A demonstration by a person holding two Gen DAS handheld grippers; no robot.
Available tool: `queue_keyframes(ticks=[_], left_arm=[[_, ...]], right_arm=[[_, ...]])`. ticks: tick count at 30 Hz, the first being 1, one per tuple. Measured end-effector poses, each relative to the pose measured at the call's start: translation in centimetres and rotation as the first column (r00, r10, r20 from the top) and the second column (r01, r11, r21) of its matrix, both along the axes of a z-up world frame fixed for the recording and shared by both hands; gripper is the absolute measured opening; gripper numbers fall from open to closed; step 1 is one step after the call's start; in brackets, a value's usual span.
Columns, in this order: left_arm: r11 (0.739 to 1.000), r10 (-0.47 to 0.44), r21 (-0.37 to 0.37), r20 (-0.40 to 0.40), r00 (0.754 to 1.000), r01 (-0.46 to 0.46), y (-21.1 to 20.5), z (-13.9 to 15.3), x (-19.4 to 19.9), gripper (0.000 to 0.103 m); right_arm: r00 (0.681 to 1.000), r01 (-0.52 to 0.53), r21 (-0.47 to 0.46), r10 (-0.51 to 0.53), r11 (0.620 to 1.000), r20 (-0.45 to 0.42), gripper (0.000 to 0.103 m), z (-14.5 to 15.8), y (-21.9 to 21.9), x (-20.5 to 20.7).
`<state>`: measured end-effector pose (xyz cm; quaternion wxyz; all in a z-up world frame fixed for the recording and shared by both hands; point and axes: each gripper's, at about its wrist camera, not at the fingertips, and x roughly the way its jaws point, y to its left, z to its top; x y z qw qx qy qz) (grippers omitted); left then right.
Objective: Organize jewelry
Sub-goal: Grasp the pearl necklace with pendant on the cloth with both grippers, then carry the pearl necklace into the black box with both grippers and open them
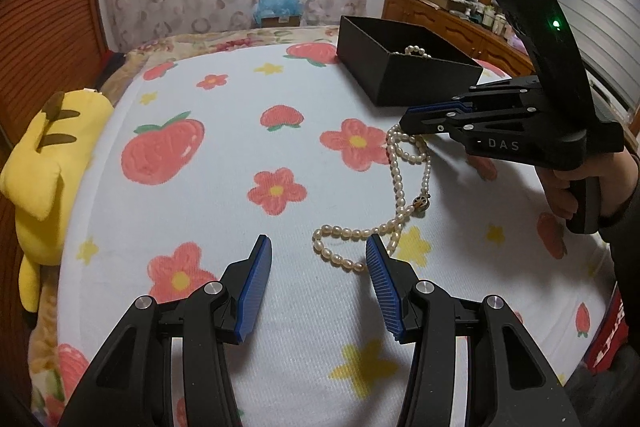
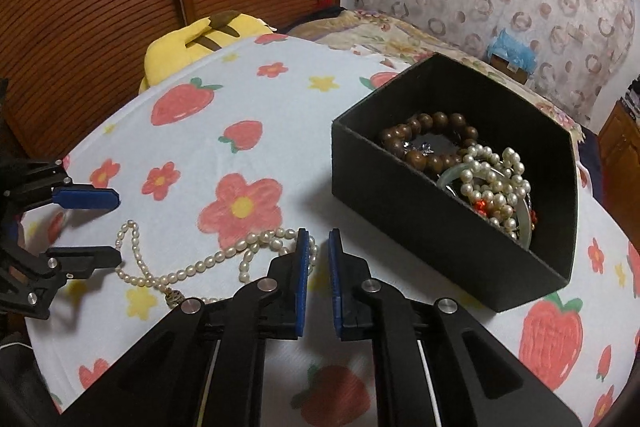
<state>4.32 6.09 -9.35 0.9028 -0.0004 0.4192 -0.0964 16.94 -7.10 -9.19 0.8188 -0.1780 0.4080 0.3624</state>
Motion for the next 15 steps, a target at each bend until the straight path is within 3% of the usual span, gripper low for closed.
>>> queue_keyframes(ticks=[4, 13, 15], left_arm=[[1.0, -0.006, 0.001, 0.001, 1.0, 0.006, -0.1, 0.0, -0.1, 0.045], [1.0, -0.02, 0.007, 0.002, 1.0, 0.019, -0.5, 0.0, 0.0, 0.004], [1.0, -0.024, 0.01, 0.004, 1.0, 0.024, -0.6, 0.0, 0.0, 0.004]], right_arm=[[1.0, -0.019, -0.022, 0.019, 1.0, 0.019, 0.007, 0.0, 0.5, -0.3], [0.999, -0.026, -0.013, 0.026, 1.0, 0.04, 0.005, 0.3, -0.1, -1.6], [0.999, -0.024, 0.0, 0.024, 1.0, 0.048, 0.005, 0.5, -0.4, -2.0]])
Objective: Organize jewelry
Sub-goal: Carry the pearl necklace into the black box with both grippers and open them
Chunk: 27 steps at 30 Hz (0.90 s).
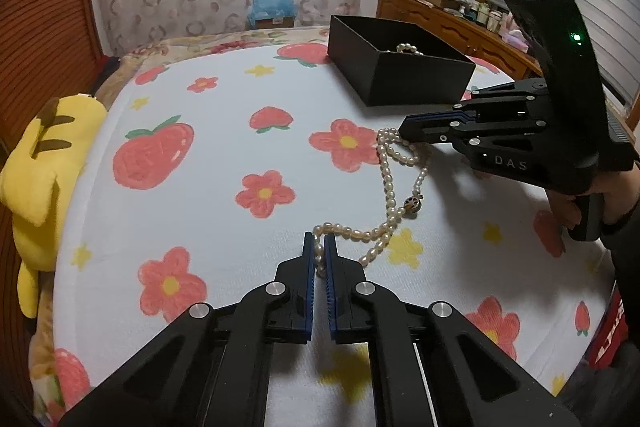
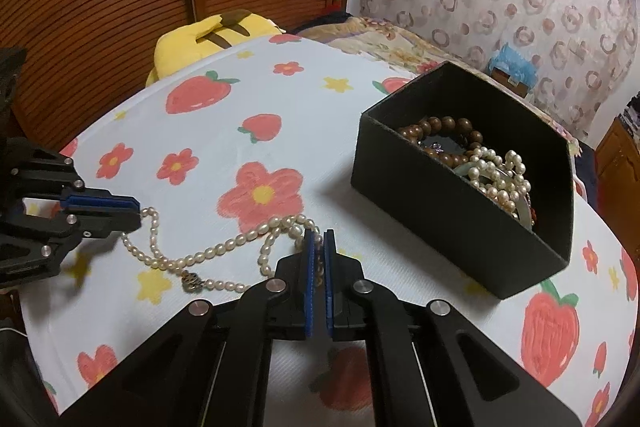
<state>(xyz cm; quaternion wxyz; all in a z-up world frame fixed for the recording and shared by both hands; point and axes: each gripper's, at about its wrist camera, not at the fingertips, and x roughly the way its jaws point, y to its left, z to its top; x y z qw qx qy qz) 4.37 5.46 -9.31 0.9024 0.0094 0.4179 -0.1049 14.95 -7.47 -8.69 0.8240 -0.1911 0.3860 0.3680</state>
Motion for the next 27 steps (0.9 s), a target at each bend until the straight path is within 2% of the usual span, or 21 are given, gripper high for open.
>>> queue_keyframes(ticks=[2, 16, 27], left_arm=[[1.0, 0.003, 0.014, 0.025, 1.0, -0.003, -0.3, 0.4, -0.2, 0.004], [0.999, -0.005, -0.044, 0.175, 0.985, 0.013, -1.6, 6.2, -0.2, 0.004], [0.999, -0.024, -0.027, 0.232, 0.972, 0.031, -3.2, 9.4, 2.1, 0.004]], right_arm=[[1.0, 0.003, 0.013, -0.003, 1.0, 0.007, 0.005, 0.3, -0.3, -0.3], [0.994, 0.011, 0.139, -0.026, 0.99, 0.108, 0.005, 6.3, -2.9, -2.6], [0.98, 0.025, 0.162, -0.056, 0.987, 0.191, 0.005, 9.9, -4.4, -2.6]])
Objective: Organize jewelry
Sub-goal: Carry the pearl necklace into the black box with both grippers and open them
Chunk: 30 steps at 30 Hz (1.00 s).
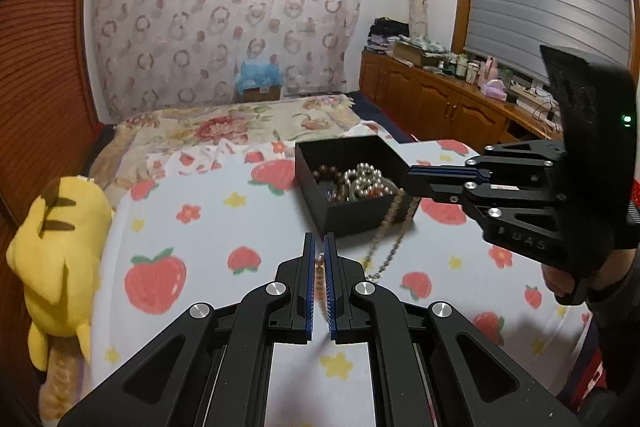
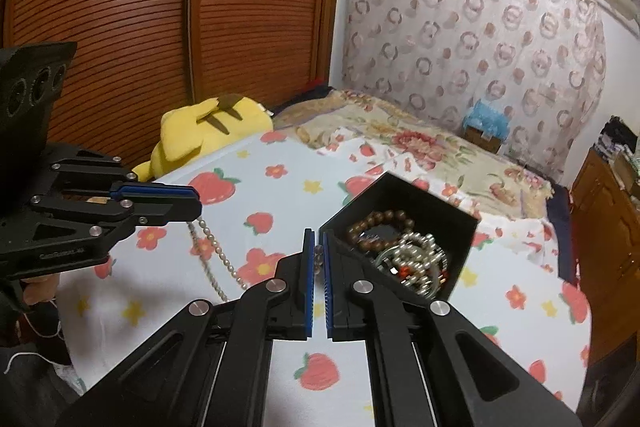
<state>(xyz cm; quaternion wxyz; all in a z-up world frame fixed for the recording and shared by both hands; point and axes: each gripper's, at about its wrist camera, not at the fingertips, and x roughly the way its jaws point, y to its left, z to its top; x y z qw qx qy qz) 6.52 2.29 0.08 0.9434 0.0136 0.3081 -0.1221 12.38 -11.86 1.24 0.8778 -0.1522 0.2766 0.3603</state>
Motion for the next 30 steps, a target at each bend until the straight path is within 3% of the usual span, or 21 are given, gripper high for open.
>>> queue_keyframes(ticks=[8, 21, 30], left_arm=[[1.0, -0.008, 0.026, 0.042, 0.999, 0.007, -1.5, 2.5, 2.4, 0.004], [0.999, -0.045, 0.004, 0.099, 0.994, 0.045, -4.3, 5.7, 6.8, 0.004], [1.0, -0.019, 0.008, 0.07, 0.997, 0.018, -5.5, 4.0, 11.6, 0.004]], right_arm=[[0.998, 0.052, 0.019, -0.053, 0.998, 0.038, 0.005, 2.6, -1.6, 1.6], [0.99, 0.064, 0.086, -0.075, 0.994, 0.122, 0.005, 6.8, -4.1, 3.8], [0.984, 0.146, 0.07, -0.152, 0.987, 0.095, 0.005, 4.1, -4.6, 9.0]])
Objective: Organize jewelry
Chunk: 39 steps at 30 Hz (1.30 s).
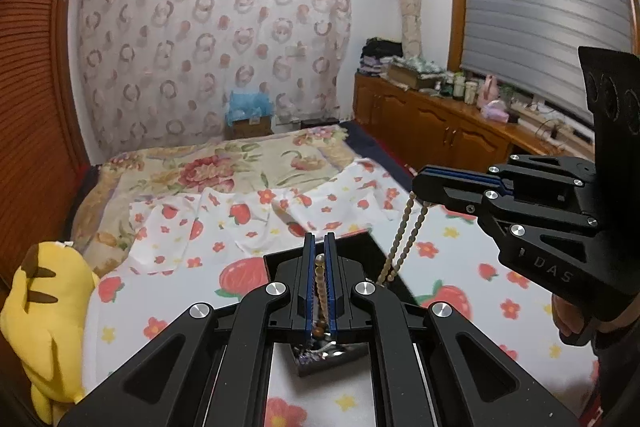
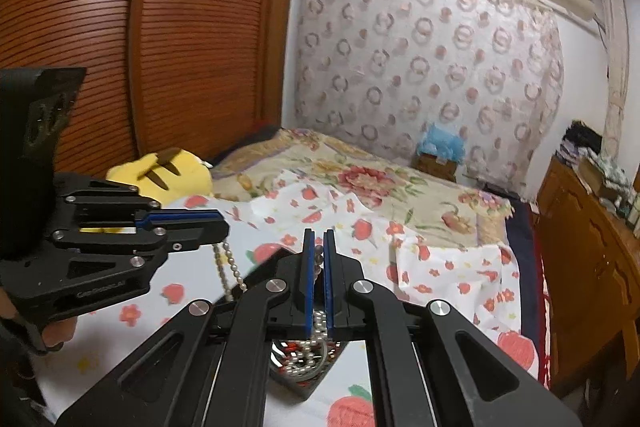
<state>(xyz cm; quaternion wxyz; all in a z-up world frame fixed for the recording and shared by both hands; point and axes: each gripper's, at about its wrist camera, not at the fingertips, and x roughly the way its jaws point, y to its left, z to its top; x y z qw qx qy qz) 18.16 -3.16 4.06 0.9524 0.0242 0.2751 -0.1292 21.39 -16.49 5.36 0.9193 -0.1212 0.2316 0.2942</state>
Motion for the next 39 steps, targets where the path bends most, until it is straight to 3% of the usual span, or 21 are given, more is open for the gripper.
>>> queue_keyframes(ticks=[10, 21, 25, 28, 30, 32, 34, 37, 39], left_arm=[[0.998, 0.059, -0.002, -0.08, 0.995, -0.059, 1.2, -3.8, 4.1, 0.004], [0.998, 0.069, 0.017, -0.102, 0.992, -0.068, 0.9, -5.2, 4.7, 0.005], [0.996, 0.087, 0.021, -0.078, 0.993, -0.086, 1.2, -5.4, 3.9, 0.024], [0.995, 0.102, 0.021, -0.07, 0.992, -0.101, 1.6, -5.6, 2.9, 0.031], [0.993, 0.115, 0.028, -0.06, 0.991, -0.114, 1.8, -5.5, 1.9, 0.042], [0.99, 0.137, 0.041, -0.047, 0.989, -0.135, 2.0, -5.5, 1.1, 0.067], [0.983, 0.17, 0.067, -0.017, 0.985, -0.169, 2.0, -5.3, -0.3, 0.077], [0.981, 0.184, 0.066, 0.005, 0.983, -0.184, 2.1, -4.9, -2.3, 0.09], [0.98, 0.189, 0.054, 0.015, 0.982, -0.19, 2.3, -4.6, -3.5, 0.092]], right_arm=[[0.995, 0.025, 0.001, -0.025, 1.0, -0.093, 0.005, -3.9, 0.3, 4.6], [0.982, 0.011, 0.013, -0.008, 1.0, -0.187, 0.006, -7.1, 0.8, 4.7], [0.981, 0.026, 0.01, -0.023, 1.0, -0.193, 0.008, -7.2, 0.6, 4.1], [0.981, 0.046, 0.015, -0.042, 0.999, -0.187, 0.024, -7.2, 0.3, 3.5], [0.981, 0.067, 0.025, -0.062, 0.997, -0.182, 0.03, -7.2, -0.2, 2.9], [0.981, 0.082, 0.038, -0.074, 0.996, -0.178, 0.044, -6.9, -0.5, 2.3], [0.981, 0.106, 0.049, -0.097, 0.993, -0.166, 0.054, -6.7, -1.0, 1.2], [0.984, 0.129, 0.061, -0.12, 0.99, -0.131, 0.076, -6.2, -1.6, -0.6], [0.985, 0.143, 0.079, -0.134, 0.987, -0.113, 0.083, -5.8, -2.1, -1.9]])
